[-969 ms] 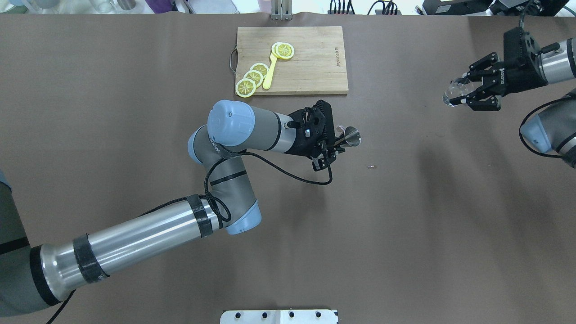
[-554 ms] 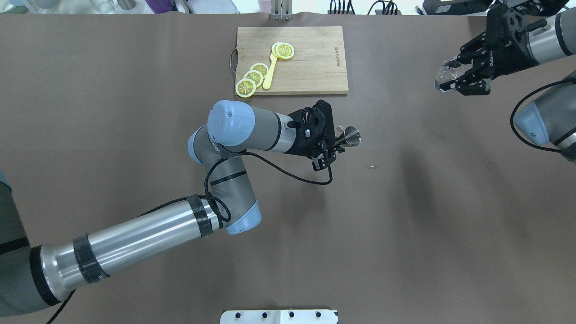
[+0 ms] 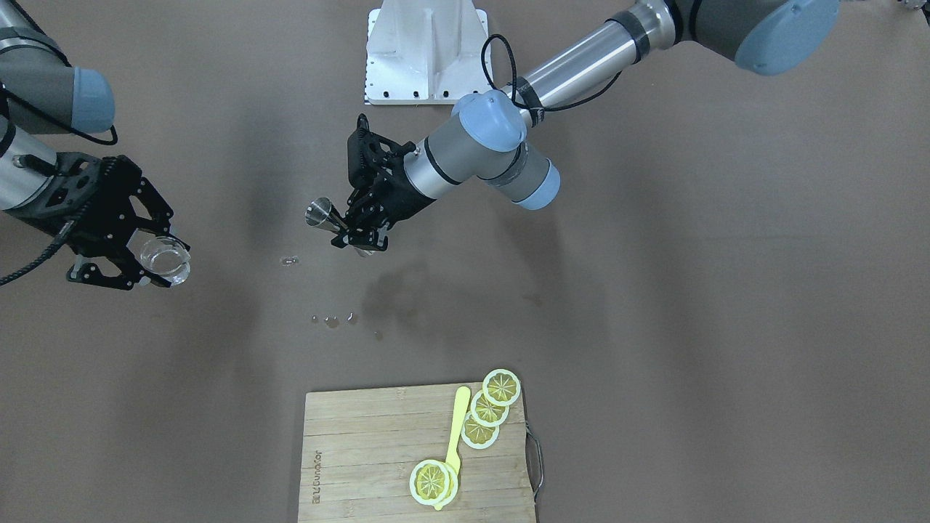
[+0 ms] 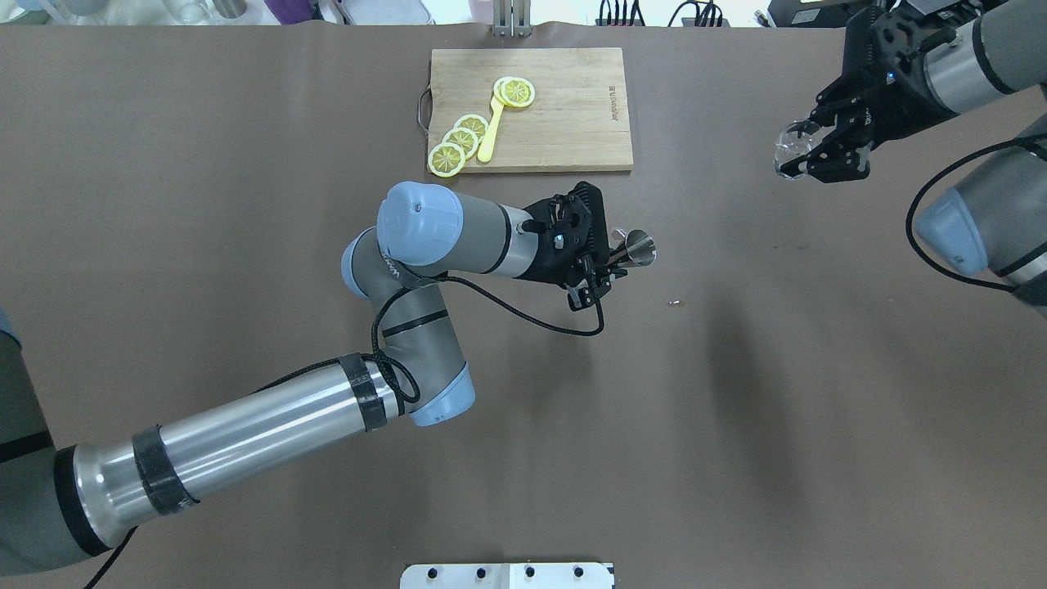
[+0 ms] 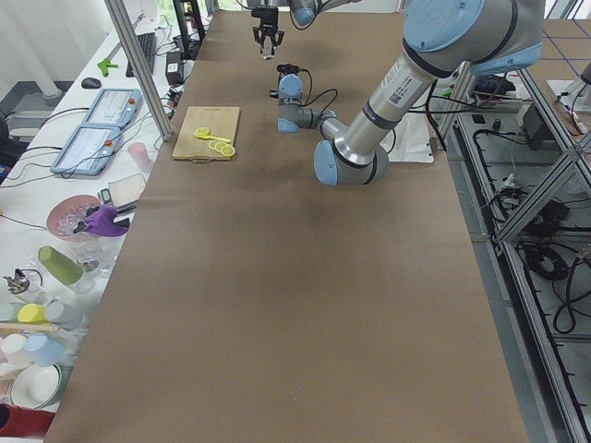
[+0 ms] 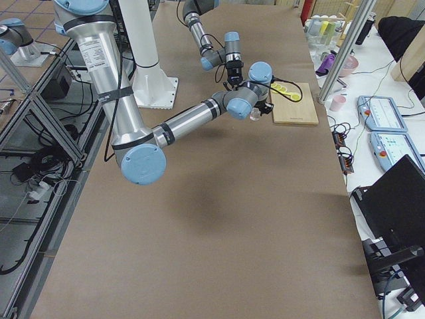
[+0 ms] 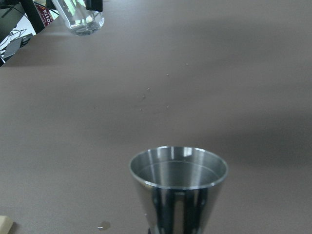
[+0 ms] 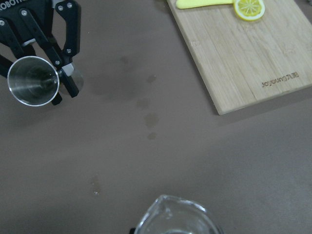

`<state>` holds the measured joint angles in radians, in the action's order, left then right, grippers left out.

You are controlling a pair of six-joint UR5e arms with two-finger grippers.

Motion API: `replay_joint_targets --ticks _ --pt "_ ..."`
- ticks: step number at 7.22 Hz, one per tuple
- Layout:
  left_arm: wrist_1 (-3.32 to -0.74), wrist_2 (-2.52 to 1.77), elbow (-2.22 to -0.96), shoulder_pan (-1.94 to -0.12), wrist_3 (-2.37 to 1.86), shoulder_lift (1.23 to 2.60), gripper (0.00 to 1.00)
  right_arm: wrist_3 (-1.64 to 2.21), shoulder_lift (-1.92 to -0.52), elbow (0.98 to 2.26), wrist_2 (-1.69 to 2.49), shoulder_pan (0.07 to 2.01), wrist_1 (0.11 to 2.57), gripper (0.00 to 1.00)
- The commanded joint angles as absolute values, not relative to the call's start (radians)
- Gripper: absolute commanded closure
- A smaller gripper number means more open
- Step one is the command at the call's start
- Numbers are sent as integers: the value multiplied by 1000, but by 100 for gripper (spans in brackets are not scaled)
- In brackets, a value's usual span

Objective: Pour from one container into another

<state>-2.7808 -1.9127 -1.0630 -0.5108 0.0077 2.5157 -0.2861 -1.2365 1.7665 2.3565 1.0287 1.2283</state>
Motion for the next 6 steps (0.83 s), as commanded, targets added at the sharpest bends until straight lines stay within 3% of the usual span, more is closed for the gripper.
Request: replay_joint_targets --ticks 1,6 --pt "-2781 -1911 -1063 -511 8 2516 100 -288 -1207 1856 2272 973 1427 100" --pt "-2781 -1904 -1063 -511 6 2516 100 -284 -1183 1931 2136 870 1468 100"
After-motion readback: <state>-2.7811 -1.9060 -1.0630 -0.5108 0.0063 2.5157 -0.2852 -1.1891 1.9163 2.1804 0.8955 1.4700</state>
